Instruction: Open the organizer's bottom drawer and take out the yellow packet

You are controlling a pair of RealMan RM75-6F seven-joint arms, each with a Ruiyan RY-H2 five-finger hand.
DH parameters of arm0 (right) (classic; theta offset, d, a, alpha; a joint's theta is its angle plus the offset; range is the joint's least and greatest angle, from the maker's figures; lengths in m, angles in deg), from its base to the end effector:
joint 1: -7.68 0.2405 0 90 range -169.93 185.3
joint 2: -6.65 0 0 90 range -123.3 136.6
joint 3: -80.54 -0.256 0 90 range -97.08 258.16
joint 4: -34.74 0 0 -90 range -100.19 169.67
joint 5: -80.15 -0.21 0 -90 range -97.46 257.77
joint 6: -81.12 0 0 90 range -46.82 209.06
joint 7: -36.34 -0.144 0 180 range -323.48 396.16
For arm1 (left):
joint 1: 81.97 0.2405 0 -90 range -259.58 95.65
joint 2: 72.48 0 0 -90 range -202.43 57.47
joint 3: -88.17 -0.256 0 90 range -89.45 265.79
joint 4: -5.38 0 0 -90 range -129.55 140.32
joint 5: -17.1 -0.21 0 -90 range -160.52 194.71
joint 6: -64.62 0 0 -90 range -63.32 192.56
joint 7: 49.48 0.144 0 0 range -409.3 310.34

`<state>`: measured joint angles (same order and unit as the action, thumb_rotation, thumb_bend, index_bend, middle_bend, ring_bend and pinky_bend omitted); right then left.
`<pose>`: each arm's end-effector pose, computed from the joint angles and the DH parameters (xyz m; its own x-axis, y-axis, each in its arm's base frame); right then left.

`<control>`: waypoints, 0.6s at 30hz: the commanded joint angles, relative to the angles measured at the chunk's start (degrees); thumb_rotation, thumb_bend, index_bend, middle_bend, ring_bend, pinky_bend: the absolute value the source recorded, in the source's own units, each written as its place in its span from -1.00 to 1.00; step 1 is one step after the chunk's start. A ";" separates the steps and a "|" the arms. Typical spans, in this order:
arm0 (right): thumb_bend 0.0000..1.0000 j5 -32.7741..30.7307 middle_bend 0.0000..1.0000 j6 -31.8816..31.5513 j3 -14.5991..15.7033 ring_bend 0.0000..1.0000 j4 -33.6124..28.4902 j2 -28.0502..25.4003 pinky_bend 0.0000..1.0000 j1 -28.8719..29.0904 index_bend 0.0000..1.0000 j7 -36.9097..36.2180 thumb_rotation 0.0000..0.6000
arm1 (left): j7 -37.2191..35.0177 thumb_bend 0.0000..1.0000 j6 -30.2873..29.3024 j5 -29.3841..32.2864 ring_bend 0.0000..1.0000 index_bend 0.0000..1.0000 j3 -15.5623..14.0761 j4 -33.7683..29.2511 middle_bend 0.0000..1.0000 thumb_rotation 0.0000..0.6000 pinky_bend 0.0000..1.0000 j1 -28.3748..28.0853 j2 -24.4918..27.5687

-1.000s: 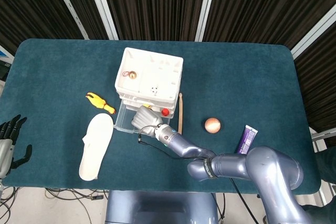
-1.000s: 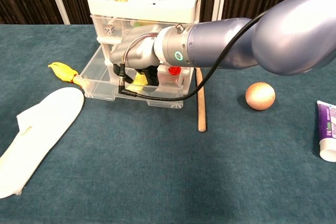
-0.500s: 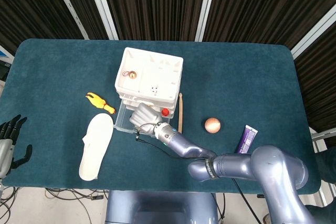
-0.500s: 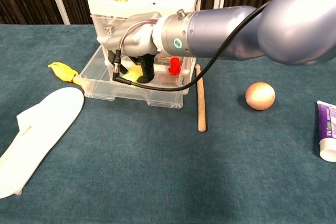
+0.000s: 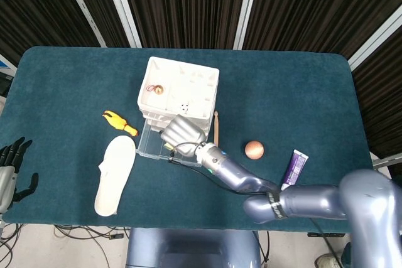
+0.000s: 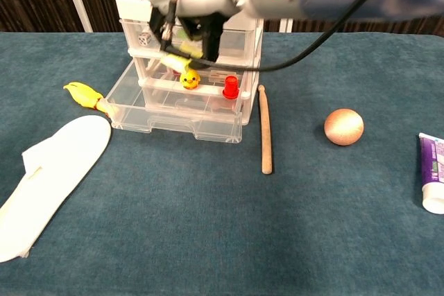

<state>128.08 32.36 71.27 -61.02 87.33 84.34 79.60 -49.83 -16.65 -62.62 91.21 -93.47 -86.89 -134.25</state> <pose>0.0472 -0.3619 -0.0011 0.7504 0.0695 0.6573 -0.4016 -0.7419 0.5369 -0.3085 0.1793 0.1581 0.3070 0.0704 0.9491 0.9456 0.0900 -0.3126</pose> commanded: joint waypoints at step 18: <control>0.04 9.20 1.00 -8.41 7.92 1.00 -15.24 -22.53 1.00 -16.93 0.24 -6.22 1.00 | 0.84 -0.07 -0.20 0.07 -1.00 -0.94 -0.01 -0.22 -1.00 1.00 -1.00 0.03 -0.26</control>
<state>136.28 24.15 78.26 -76.28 65.33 68.62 74.44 -48.99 -16.85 -62.55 91.21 -93.69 -86.86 -134.51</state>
